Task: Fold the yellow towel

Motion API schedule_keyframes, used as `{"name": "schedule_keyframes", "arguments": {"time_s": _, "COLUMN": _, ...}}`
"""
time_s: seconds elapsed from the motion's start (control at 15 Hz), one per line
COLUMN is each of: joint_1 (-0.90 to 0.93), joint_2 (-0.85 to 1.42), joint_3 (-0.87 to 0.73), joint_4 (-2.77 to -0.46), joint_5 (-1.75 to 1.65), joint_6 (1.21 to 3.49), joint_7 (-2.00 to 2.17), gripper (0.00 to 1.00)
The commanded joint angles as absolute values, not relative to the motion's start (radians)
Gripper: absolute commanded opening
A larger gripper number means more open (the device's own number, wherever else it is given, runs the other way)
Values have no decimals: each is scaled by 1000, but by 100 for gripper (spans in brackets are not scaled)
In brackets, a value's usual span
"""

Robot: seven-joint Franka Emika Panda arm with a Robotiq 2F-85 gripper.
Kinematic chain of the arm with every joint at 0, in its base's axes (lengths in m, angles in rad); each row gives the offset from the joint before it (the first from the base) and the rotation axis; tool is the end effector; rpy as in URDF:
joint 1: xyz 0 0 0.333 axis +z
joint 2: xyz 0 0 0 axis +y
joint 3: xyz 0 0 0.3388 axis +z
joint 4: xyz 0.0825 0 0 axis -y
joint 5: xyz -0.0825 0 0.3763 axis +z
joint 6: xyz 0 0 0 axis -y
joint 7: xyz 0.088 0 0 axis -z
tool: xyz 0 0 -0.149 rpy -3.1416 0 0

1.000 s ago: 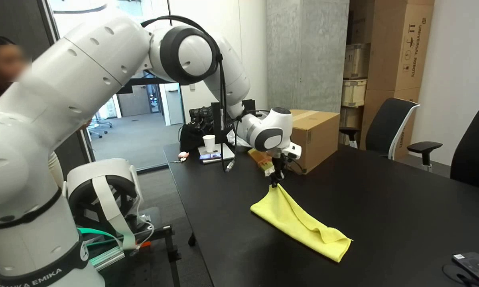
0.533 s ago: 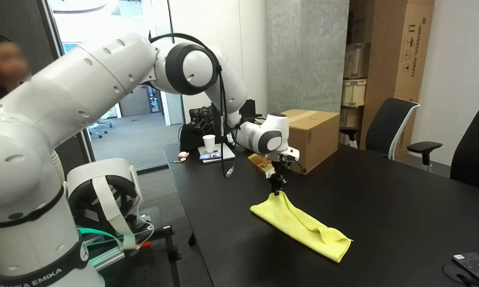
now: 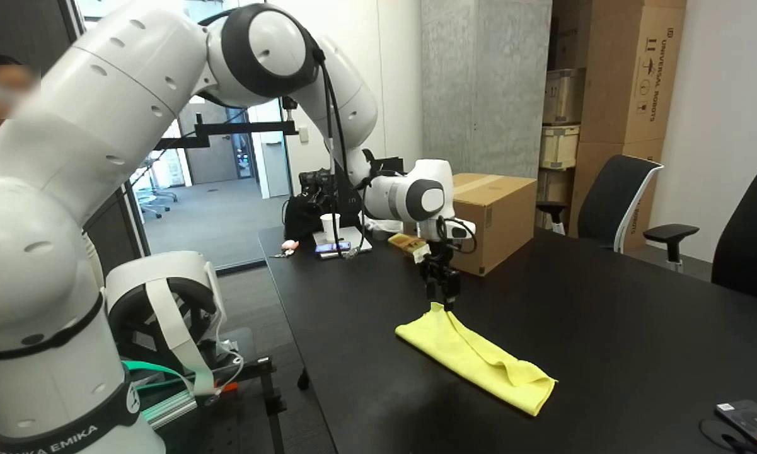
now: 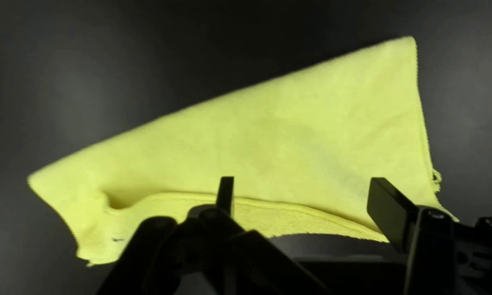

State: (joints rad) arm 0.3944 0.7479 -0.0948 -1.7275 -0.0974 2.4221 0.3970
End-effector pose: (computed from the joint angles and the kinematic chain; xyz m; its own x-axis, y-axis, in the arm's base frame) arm 0.6391 0.1980 0.1292 1.0000 0.0008 -0.0053 0.0015 -0.9906 0.1369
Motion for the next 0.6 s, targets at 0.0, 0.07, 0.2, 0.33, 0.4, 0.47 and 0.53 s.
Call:
{"name": "schedule_keyframes", "arguments": {"time_s": 0.0, "joint_1": 411, "joint_2": 522, "joint_3": -143, "joint_4": -1960, "joint_5": -176, "joint_6": 2334, "joint_7": 505, "gripper": 100}}
{"name": "schedule_keyframes", "arguments": {"time_s": 0.07, "joint_1": 397, "joint_2": 473, "joint_3": -138, "joint_4": -2001, "joint_5": -188, "joint_6": 2305, "joint_7": 511, "gripper": 100}}
{"name": "schedule_keyframes", "arguments": {"time_s": 0.2, "joint_1": 379, "joint_2": 371, "joint_3": -134, "joint_4": -2094, "joint_5": -217, "joint_6": 2269, "joint_7": 537, "gripper": 100}}
{"name": "schedule_keyframes", "arguments": {"time_s": 0.33, "joint_1": 351, "joint_2": 265, "joint_3": -117, "joint_4": -2172, "joint_5": -240, "joint_6": 2212, "joint_7": 543, "gripper": 100}}
{"name": "schedule_keyframes", "arguments": {"time_s": 0.4, "joint_1": 338, "joint_2": 212, "joint_3": -107, "joint_4": -2215, "joint_5": -250, "joint_6": 2184, "joint_7": 543, "gripper": 99}}
{"name": "schedule_keyframes", "arguments": {"time_s": 0.47, "joint_1": 323, "joint_2": 158, "joint_3": -96, "joint_4": -2250, "joint_5": -258, "joint_6": 2155, "joint_7": 540, "gripper": 100}}
{"name": "schedule_keyframes", "arguments": {"time_s": 0.53, "joint_1": 304, "joint_2": 103, "joint_3": -83, "joint_4": -2283, "joint_5": -263, "joint_6": 2120, "joint_7": 526, "gripper": 100}}
